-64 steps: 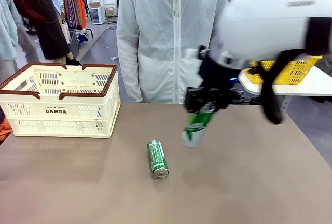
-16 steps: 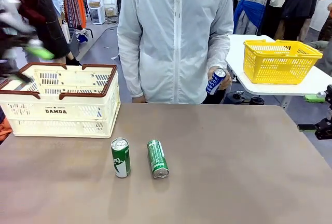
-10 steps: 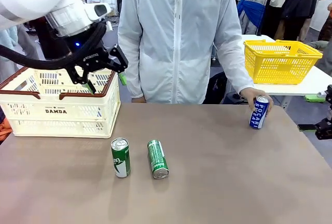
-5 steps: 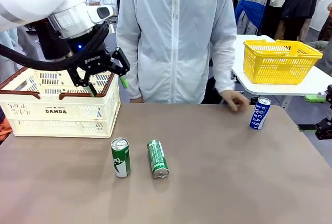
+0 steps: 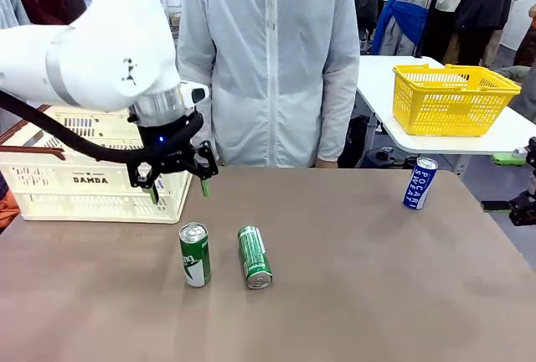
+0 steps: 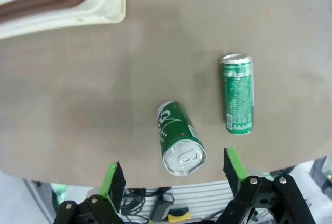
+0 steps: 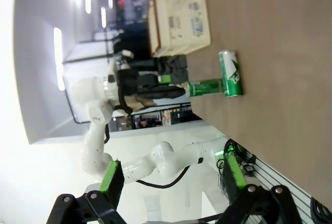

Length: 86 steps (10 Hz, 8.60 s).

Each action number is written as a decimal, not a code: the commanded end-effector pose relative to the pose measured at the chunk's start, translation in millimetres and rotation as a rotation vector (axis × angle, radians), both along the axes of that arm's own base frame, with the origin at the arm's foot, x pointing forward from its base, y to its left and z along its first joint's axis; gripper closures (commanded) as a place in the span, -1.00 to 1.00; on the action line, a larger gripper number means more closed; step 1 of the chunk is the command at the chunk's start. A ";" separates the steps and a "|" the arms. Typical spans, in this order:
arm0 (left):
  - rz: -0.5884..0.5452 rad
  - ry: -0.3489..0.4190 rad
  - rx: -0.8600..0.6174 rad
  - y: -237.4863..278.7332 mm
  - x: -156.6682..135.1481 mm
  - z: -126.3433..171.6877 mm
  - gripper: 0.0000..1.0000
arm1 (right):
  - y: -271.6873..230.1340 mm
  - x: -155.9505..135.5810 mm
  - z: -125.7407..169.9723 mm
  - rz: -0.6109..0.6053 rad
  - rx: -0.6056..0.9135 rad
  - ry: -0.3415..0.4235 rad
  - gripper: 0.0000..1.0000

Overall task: Place the drinks into the Shopping basket.
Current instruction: Pick up one drink and place it into the Shopping basket.

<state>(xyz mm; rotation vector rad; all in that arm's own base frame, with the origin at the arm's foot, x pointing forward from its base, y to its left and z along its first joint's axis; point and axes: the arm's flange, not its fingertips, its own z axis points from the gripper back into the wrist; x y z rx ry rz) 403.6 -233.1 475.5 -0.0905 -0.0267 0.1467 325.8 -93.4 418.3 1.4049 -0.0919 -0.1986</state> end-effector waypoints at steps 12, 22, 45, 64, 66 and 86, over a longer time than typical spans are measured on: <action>-0.087 0.106 -0.006 -32.4 -20.3 -75.9 -1.00 | -0.1 1.2 2.7 -0.002 0.017 -0.013 -1.00; -0.077 0.110 0.035 -32.2 -17.4 -77.5 1.00 | -0.1 1.2 2.7 -0.002 0.017 -0.013 -1.00; -0.231 -0.088 0.154 176.3 196.4 147.0 1.00 | -0.1 1.2 2.7 -0.002 0.017 -0.013 -1.00; -0.306 0.003 0.017 181.3 200.9 -12.4 -1.00 | -0.1 1.2 2.7 -0.002 0.017 -0.013 -1.00; -0.239 -0.113 -0.090 198.3 176.4 58.8 -1.00 | -0.1 1.2 2.7 -0.002 0.017 -0.013 -1.00; -0.538 -0.271 -1.163 345.0 -105.6 26.6 -1.00 | -0.1 1.2 2.7 -0.002 0.017 -0.013 -1.00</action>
